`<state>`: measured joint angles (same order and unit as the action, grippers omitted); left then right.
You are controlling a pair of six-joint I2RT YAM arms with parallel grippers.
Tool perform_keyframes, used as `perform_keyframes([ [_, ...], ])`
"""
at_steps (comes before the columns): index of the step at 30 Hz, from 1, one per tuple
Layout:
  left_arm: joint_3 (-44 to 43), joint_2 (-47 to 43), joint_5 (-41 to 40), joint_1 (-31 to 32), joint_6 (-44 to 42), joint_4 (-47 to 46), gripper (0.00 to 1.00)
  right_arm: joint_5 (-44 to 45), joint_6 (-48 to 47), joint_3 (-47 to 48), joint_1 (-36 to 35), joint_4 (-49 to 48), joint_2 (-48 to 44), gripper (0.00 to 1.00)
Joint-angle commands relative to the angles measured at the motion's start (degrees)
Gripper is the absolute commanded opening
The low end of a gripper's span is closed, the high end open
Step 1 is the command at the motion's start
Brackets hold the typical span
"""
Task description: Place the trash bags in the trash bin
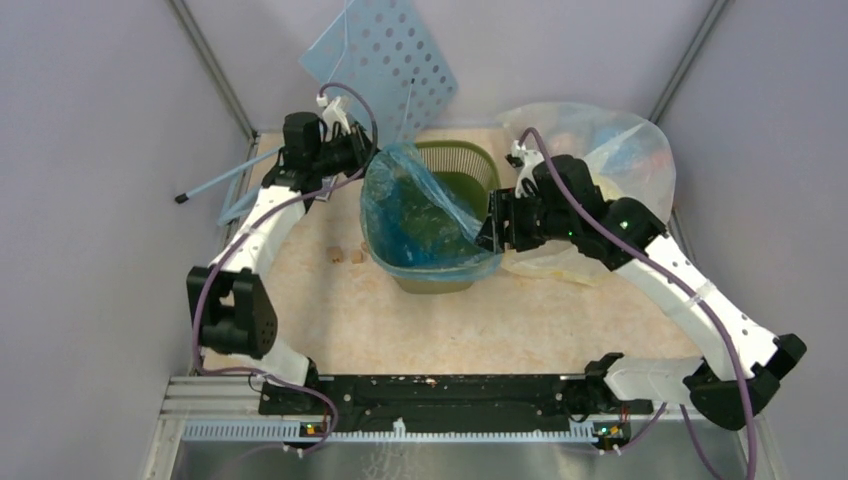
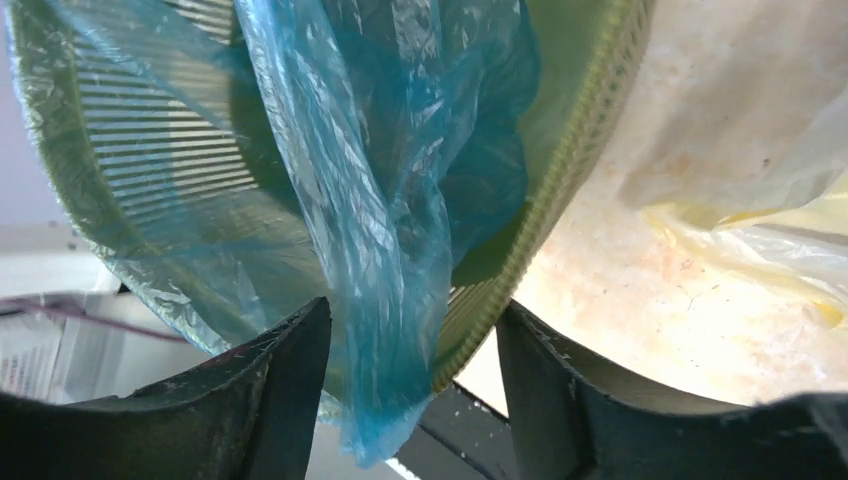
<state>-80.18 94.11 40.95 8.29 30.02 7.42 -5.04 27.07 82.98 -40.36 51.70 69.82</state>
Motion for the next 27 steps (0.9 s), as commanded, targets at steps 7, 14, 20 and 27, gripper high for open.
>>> perform_keyframes([
  [7,9.5,-13.7,-2.6,0.8,-4.4,3.2,0.42,4.8,-6.7,9.9,-1.2,4.6,-3.6,0.66],
  [14,7.4,-14.0,-8.1,0.6,-4.8,7.0,0.58,14.5,-12.0,17.4,-1.2,9.9,1.1,0.67],
  [20,8.0,-17.3,-19.1,0.1,-7.0,11.4,0.74,5.0,-18.8,18.7,-1.2,7.8,2.1,0.45],
  [27,10.6,-22.3,-19.9,0.1,-8.0,12.5,0.76,-4.4,-22.7,19.2,-1.7,5.8,8.1,0.42],
])
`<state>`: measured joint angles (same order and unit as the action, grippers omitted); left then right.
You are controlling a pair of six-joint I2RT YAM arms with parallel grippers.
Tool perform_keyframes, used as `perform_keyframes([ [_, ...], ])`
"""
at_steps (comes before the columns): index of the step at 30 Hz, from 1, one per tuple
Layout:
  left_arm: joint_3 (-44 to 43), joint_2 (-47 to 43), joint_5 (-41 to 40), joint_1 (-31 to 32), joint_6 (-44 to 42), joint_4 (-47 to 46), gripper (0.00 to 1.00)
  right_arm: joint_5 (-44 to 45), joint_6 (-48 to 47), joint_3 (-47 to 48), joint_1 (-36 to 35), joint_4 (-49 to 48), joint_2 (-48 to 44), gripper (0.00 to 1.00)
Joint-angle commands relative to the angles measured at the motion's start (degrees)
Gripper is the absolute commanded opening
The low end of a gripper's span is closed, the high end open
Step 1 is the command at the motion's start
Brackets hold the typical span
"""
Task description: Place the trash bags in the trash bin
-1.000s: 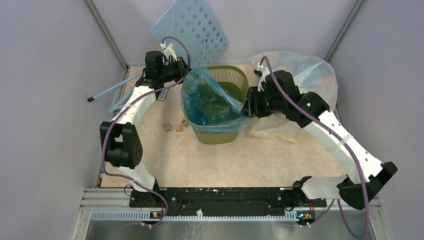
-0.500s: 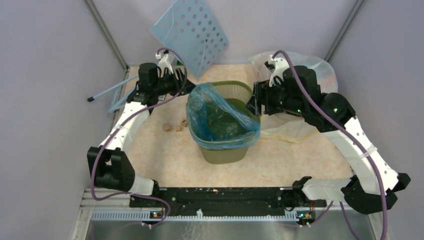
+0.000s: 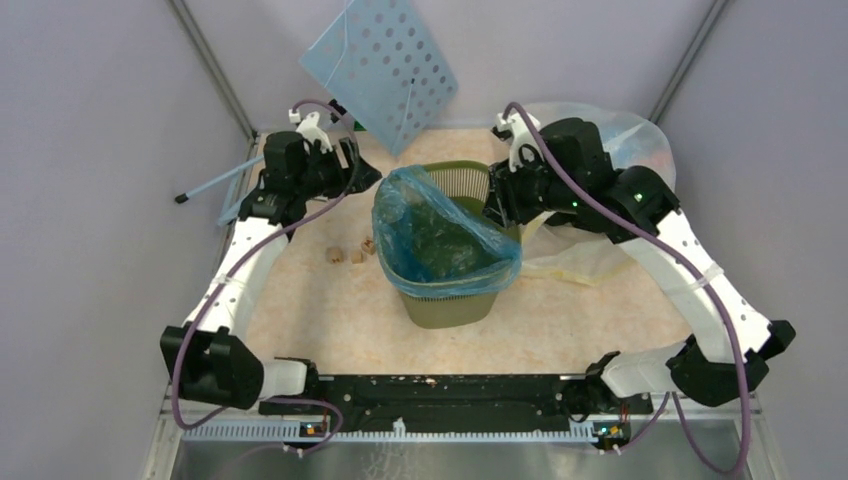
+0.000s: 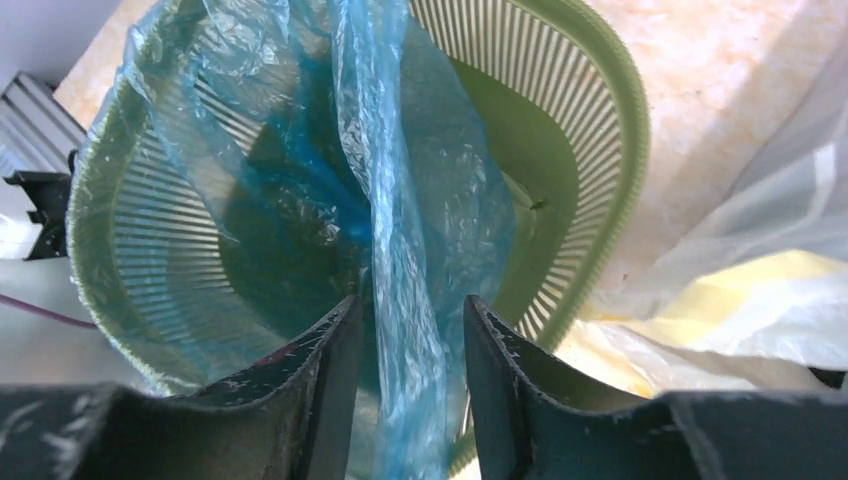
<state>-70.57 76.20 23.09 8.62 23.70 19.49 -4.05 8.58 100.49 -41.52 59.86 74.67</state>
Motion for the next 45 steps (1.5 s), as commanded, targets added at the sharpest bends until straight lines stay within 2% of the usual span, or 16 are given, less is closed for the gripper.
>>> perform_keyframes([
  [1,1.4,-5.3,-2.7,-0.2,-1.7,0.9,0.76,-5.5,-4.9,1.6,-1.1,-2.4,4.2,0.45],
  [4,4.1,-8.6,-4.2,-0.2,0.1,1.7,0.75,-5.5,-6.0,1.3,-2.0,-2.7,6.3,0.47],
  [10,10.9,-17.1,0.0,-0.2,2.9,1.0,0.68,-6.1,-6.6,-0.6,-2.0,-4.3,7.6,0.40],
  [15,11.6,-20.9,4.5,-0.2,3.2,5.2,0.66,-5.8,-7.0,-0.9,-2.1,-4.5,8.1,0.18],
  [19,8.2,-21.6,6.4,-0.1,2.9,7.3,0.70,-1.5,-5.4,-0.6,-2.0,-5.4,7.3,0.09],
  [21,5.5,-20.8,9.4,-0.1,2.8,7.8,0.72,1.4,-4.2,-0.7,-1.9,-6.6,6.2,0.01],
  [31,-0.2,-16.8,10.5,1.4,1.7,7.6,0.71,0.0,-0.4,0.5,7.3,-7.7,4.9,0.00],
  [45,0.7,-9.6,12.5,2.7,1.1,1.2,0.62,-1.5,0.5,6.1,15.6,-5.7,9.5,0.00],
])
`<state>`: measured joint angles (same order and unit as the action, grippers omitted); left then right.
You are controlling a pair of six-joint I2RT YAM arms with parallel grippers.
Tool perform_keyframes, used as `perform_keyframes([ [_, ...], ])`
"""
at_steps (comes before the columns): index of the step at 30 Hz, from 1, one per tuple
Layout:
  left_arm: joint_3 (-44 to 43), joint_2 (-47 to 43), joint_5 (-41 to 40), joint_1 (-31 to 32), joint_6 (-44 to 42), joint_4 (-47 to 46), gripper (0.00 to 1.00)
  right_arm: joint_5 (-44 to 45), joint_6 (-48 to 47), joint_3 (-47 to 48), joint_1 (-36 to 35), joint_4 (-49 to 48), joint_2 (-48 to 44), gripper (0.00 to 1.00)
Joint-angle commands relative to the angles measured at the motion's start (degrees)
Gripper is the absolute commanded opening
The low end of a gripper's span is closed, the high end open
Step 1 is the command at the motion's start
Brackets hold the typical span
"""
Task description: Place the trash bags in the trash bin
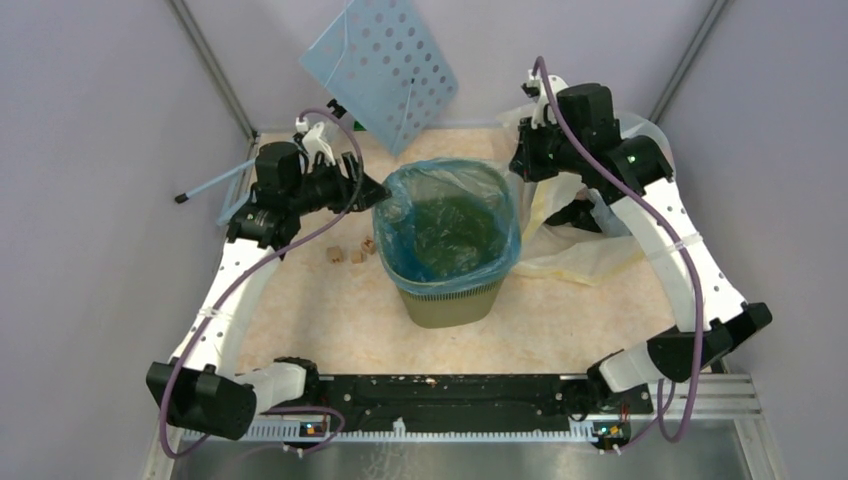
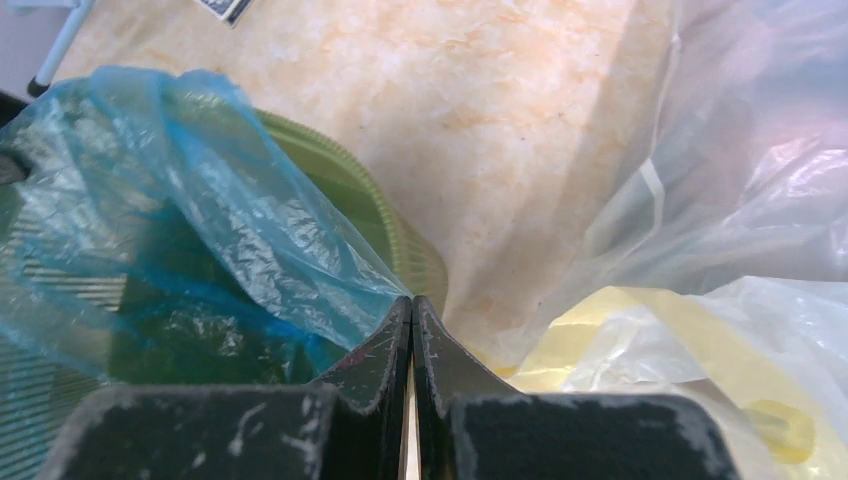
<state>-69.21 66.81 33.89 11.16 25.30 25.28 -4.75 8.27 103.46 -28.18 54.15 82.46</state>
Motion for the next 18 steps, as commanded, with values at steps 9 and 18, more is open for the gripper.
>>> perform_keyframes([
  [9,1.7,-0.1,2.6,0.2,-0.5,-5.7,0.61,-4.1,1.2,2.6,5.4,0.3,6.1,0.00],
  [18,3.9,-0.7,3.3,0.2,0.4,-7.0,0.61,-5.4,0.9,-2.7,5.7,2.1,6.0,0.00],
])
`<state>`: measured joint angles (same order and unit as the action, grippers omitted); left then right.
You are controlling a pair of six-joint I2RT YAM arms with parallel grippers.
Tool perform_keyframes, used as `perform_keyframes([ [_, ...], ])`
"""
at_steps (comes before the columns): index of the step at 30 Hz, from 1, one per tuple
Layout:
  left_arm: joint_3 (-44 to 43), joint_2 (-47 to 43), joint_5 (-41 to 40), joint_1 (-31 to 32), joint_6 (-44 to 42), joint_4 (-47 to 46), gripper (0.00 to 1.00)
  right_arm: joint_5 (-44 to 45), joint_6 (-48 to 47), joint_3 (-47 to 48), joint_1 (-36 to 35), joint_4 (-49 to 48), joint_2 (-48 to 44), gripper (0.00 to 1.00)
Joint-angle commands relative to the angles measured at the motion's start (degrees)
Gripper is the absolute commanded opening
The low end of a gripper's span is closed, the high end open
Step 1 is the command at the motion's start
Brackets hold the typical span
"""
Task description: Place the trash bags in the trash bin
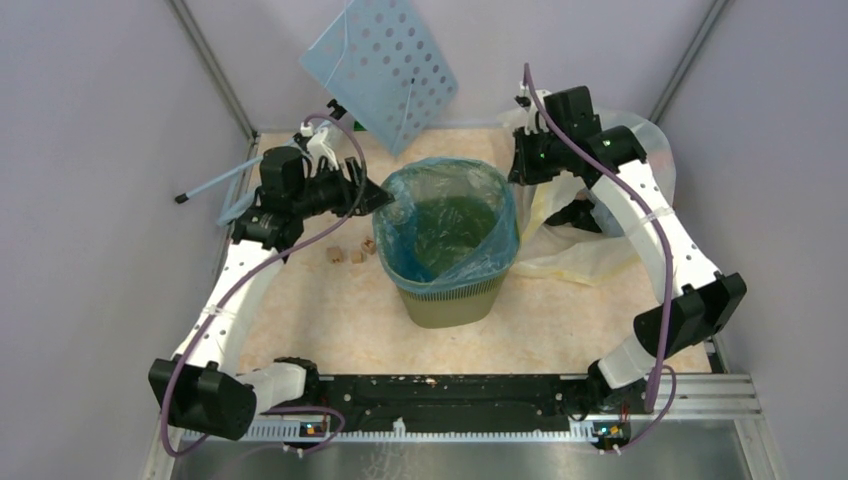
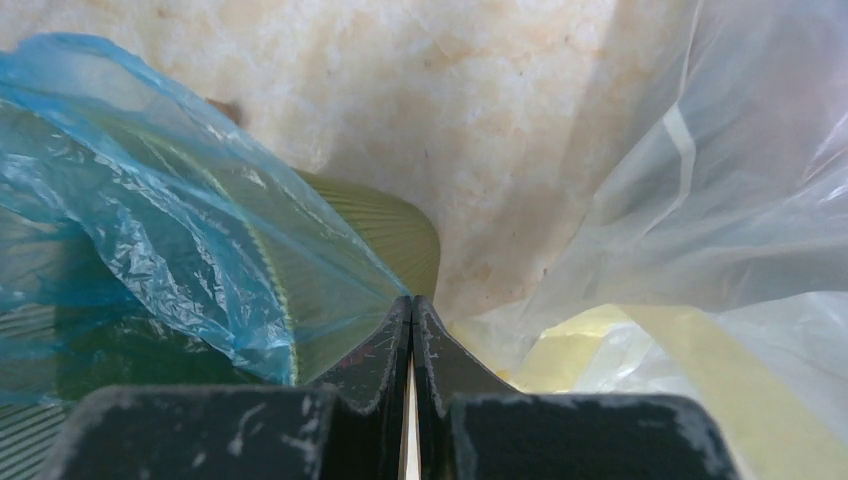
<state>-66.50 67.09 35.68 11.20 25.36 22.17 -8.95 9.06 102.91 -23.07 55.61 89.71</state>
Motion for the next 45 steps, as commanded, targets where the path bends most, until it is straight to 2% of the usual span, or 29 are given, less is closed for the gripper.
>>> perform_keyframes([
  [1,1.5,-1.0,1.6,0.1,0.5,-4.0,0.61,-1.4,0.1,-2.5,0.6,0.9,-1.5,0.00],
  [8,3.8,-1.3,2.4,0.1,1.2,-4.8,0.61,-1.4,-0.8,-3.2,0.6,4.7,-2.7,0.02],
  [14,2.4,-1.9,2.2,0.2,1.3,-5.4,0.68,3.7,-0.3,4.2,0.6,9.1,-3.0,0.20],
  [17,0.3,-1.9,2.2,0.1,1.3,-4.9,0.73,9.9,1.2,8.7,0.5,12.2,-3.3,0.29],
  [23,-5.5,-1.0,-0.6,0.1,-1.0,-1.7,0.85,13.0,3.2,7.0,-0.7,13.2,-8.2,0.47],
  [26,-8.7,0.2,-2.3,0.1,-1.7,-0.6,0.89,12.5,5.2,5.9,-5.0,12.8,-10.4,0.49],
  [31,-13.0,3.0,-3.4,0.0,-2.5,-0.8,0.94,21.0,8.3,6.8,-18.5,13.2,-11.8,0.50],
  [36,-17.6,8.5,-1.0,0.2,-4.2,-0.7,0.83,21.4,6.9,7.7,-23.2,14.3,-10.6,0.50],
  [40,-22.5,12.5,0.9,2.0,-10.3,2.3,0.74,24.9,8.3,11.0,-27.2,17.7,-7.1,0.50],
  [44,-35.2,18.7,-10.4,8.4,-21.5,13.6,0.75,27.5,9.4,11.9,-30.2,17.5,-6.6,0.50],
  [45,-38.1,20.4,-12.5,9.5,-23.5,16.6,0.72,27.7,9.6,11.5,-30.3,16.4,-7.4,0.50],
])
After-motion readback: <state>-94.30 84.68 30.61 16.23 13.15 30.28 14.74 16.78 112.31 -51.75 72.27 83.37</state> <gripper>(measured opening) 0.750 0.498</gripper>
